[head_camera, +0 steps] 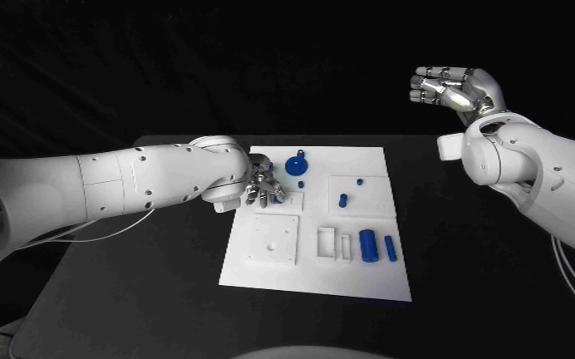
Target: Assemble the parts on the task board
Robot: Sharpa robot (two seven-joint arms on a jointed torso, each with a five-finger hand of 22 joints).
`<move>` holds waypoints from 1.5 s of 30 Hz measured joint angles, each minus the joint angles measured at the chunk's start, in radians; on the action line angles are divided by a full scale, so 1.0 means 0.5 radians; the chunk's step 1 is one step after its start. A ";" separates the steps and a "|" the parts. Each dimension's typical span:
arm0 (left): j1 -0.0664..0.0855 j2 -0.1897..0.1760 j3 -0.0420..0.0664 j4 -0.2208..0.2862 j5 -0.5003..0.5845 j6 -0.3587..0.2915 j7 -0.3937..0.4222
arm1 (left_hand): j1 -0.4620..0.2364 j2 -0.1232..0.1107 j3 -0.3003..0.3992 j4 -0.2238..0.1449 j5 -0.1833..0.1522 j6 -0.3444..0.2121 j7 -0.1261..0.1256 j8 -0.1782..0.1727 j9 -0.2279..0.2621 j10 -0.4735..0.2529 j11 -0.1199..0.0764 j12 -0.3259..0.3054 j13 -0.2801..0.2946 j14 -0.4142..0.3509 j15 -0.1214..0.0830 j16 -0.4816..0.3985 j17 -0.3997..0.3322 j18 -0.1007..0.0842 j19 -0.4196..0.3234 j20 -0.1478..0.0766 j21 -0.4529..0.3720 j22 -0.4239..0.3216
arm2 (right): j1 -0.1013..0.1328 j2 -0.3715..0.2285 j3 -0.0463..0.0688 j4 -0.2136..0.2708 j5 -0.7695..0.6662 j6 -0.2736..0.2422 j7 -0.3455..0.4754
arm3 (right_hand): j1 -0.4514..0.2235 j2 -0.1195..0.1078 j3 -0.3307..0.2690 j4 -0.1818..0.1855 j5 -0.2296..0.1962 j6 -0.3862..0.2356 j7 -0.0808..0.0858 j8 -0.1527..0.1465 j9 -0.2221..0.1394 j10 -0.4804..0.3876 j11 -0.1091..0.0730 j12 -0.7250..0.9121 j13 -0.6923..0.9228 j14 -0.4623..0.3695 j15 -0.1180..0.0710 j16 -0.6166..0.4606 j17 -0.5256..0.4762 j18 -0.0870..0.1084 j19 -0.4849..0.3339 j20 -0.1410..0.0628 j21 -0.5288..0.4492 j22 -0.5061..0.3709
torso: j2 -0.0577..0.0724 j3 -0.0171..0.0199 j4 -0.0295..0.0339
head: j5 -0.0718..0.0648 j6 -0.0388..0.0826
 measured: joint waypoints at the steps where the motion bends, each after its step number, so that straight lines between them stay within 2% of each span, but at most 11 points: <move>1: 0.000 0.003 0.000 -0.003 0.000 0.001 -0.001 | 0.000 0.000 0.000 0.000 0.000 0.000 0.000 0.000 0.002 0.000 0.000 0.000 0.000 0.001 0.001 0.000 0.000 0.000 0.000 0.000 0.000 0.001 | 0.000 0.000 0.000 0.000 0.000 0.001 0.000 | 0.000 0.000 0.000 0.000 0.000 0.000 0.000 0.000 0.000 0.000 0.000 0.000 0.000 0.000 0.000 0.000 0.000 0.000 0.000 0.000 0.000 0.000 | 0.000 0.0002 0.000 | 0.000 0.000; 12: 0.001 0.032 -0.005 -0.024 -0.006 0.005 -0.016 | 0.000 0.000 0.007 0.007 -0.037 0.008 0.008 0.004 0.030 0.008 0.008 0.024 0.015 0.000 -0.010 0.038 0.018 -0.001 0.018 -0.004 -0.033 0.043 | 0.000 0.004 0.000 -0.002 -0.001 0.007 -0.004 | 0.000 0.000 0.000 0.000 0.000 0.000 0.000 0.000 0.000 0.000 0.000 0.000 0.000 0.000 0.000 0.000 0.000 0.000 0.000 0.000 0.000 0.000 | 0.000 0.0008 0.000 | -0.004 -0.004; 30: 0.005 0.067 -0.005 -0.042 -0.024 0.049 -0.037 | 0.000 0.000 0.007 0.007 -0.051 0.008 0.008 0.003 0.063 0.010 0.010 0.046 0.023 0.003 -0.012 0.071 0.043 -0.002 0.039 -0.011 -0.083 0.116 | -0.001 0.011 0.000 -0.008 -0.002 0.014 -0.011 | 0.000 0.000 0.000 0.000 0.004 0.000 0.000 0.000 0.000 0.000 0.000 0.000 0.000 -0.001 0.001 0.000 0.000 0.000 0.000 0.000 0.000 0.000 | -0.001 0.0000 0.001 | -0.005 -0.012; 32: 0.005 0.072 -0.005 -0.047 -0.030 0.053 -0.038 | 0.017 -0.017 0.007 0.007 -0.053 0.015 0.014 0.003 0.069 0.012 0.012 0.046 0.023 0.003 -0.012 0.080 0.043 -0.002 0.047 -0.004 -0.108 0.135 | -0.002 0.012 0.000 -0.008 -0.002 0.015 -0.011 | 0.000 0.000 0.000 0.000 0.010 0.000 0.000 0.000 0.000 0.000 0.000 0.000 0.000 -0.007 0.007 0.000 0.000 0.000 0.000 0.000 0.000 0.000 | -0.001 0.0000 0.001 | -0.006 -0.013; 36: 0.001 0.083 -0.005 -0.057 -0.046 0.057 -0.038 | 0.029 -0.029 0.008 0.008 -0.087 0.016 0.015 0.001 0.068 0.018 0.018 0.046 0.023 0.006 -0.010 0.085 0.039 -0.004 0.047 -0.004 -0.126 0.157 | -0.003 0.014 0.000 -0.009 -0.002 0.017 -0.012 | 0.000 0.000 0.000 0.000 0.010 0.000 0.000 0.000 0.000 0.000 0.000 0.000 0.000 -0.007 0.007 0.000 0.000 0.000 0.000 0.000 0.000 0.000 | -0.001 0.0000 0.001 | -0.008 -0.013; 42: -0.002 0.093 -0.003 -0.066 -0.077 0.057 -0.035 | 0.043 -0.042 0.016 0.016 -0.219 0.016 0.015 0.002 0.044 0.018 0.018 0.046 0.023 0.002 -0.013 0.085 0.025 -0.006 0.061 -0.004 -0.158 0.172 | -0.005 0.014 0.000 -0.010 -0.002 0.020 -0.013 | 0.000 0.000 0.000 0.000 0.010 0.000 0.000 0.000 0.000 0.000 0.000 0.000 0.000 -0.007 0.007 0.000 0.000 0.000 0.000 0.000 0.000 0.000 | -0.001 -0.0013 0.000 | -0.012 -0.015; 45: -0.004 0.097 -0.002 -0.067 -0.090 0.054 -0.032 | 0.056 -0.055 0.018 0.018 -0.278 0.016 0.014 0.004 0.002 0.019 0.018 0.046 0.023 0.001 -0.013 0.077 0.009 -0.007 0.074 -0.003 -0.184 0.181 | -0.006 0.014 0.000 -0.010 -0.002 0.022 -0.014 | 0.000 0.000 0.000 0.000 0.010 0.000 0.000 0.000 0.000 0.000 0.000 0.000 0.000 -0.007 0.007 0.000 0.000 0.000 0.000 0.000 0.000 0.000 | -0.001 -0.0013 0.001 | -0.013 -0.016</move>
